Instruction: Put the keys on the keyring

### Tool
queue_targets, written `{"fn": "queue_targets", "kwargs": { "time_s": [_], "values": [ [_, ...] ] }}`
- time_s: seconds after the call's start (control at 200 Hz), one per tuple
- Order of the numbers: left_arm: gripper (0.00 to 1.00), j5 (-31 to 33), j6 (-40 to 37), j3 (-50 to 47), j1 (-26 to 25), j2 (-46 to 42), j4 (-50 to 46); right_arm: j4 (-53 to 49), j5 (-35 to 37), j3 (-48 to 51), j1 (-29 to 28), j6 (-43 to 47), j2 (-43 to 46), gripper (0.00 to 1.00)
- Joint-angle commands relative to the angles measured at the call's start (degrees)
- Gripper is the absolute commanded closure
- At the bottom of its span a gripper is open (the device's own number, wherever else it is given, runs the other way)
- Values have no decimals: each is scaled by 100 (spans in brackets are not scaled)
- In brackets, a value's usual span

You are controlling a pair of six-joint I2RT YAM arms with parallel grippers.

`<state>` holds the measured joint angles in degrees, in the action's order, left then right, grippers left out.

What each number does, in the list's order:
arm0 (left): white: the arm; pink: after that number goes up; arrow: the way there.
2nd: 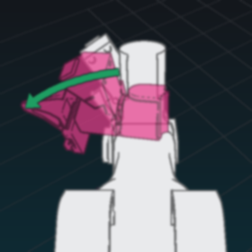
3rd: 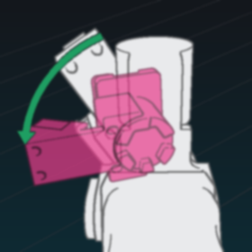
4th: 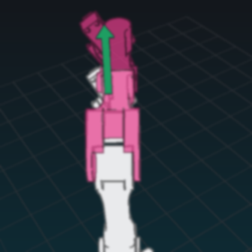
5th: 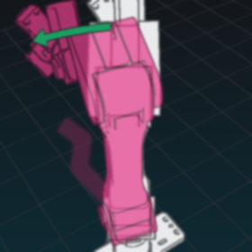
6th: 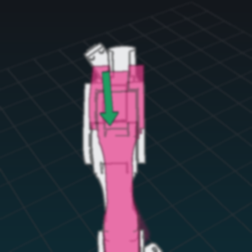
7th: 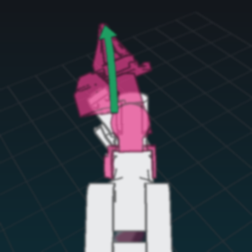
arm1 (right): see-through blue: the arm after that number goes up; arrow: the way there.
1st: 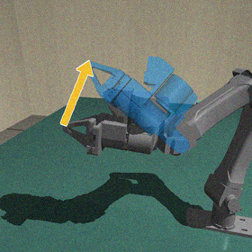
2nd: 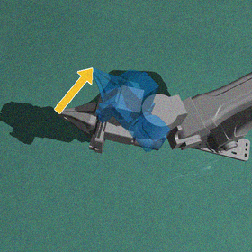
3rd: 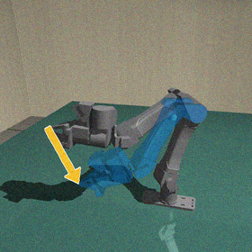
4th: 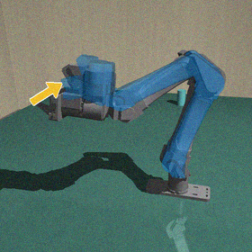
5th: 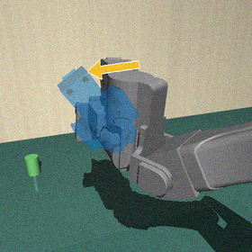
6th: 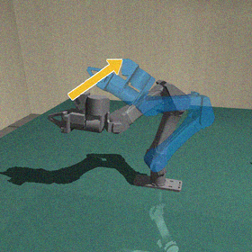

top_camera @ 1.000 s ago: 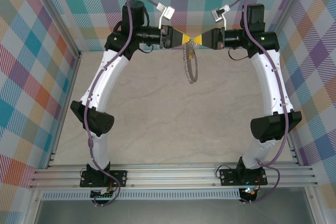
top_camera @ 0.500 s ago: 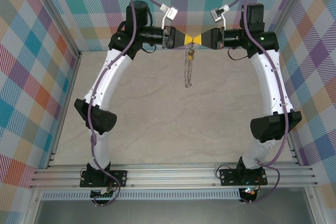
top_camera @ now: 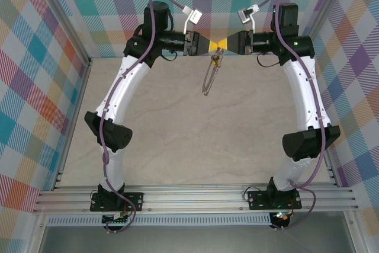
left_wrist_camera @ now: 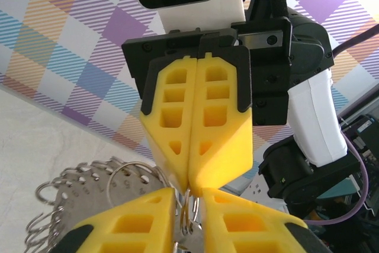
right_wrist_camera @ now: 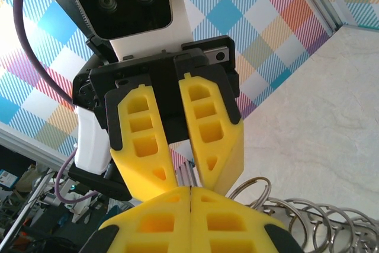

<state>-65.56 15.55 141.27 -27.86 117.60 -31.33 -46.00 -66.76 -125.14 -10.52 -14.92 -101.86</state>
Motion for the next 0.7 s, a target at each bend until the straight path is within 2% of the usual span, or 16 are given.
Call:
{"fn": "queue_targets", "kwargs": {
  "time_s": [0.0,0.065,0.14,0.225,0.375,0.5,0.58,0.64,0.695],
  "values": [
    [84,-153,-32,181,-112,31,79,219,-267,-54,-31,-88,-25,100],
    [89,-142,-26,181,-145,44,85,291,-284,-41,-37,-154,-22,100],
    [100,-100,-37,180,-176,52,77,392,-294,-11,-34,-240,-5,100],
    [100,12,-35,181,-194,37,84,570,-248,31,-29,-385,30,100],
    [100,460,88,156,-194,-44,286,1350,51,480,112,-918,350,81],
    [100,608,427,151,-194,-75,746,2367,328,1256,373,-1554,861,75],
    [100,743,677,136,-194,-90,1062,2603,649,1744,450,-1644,1208,74],
    [100,833,844,128,-194,-88,1287,2723,873,2090,477,-1645,1464,66],
    [100,892,987,121,-194,-88,1482,2857,1106,2431,481,-1644,1680,63]
  ]
}}
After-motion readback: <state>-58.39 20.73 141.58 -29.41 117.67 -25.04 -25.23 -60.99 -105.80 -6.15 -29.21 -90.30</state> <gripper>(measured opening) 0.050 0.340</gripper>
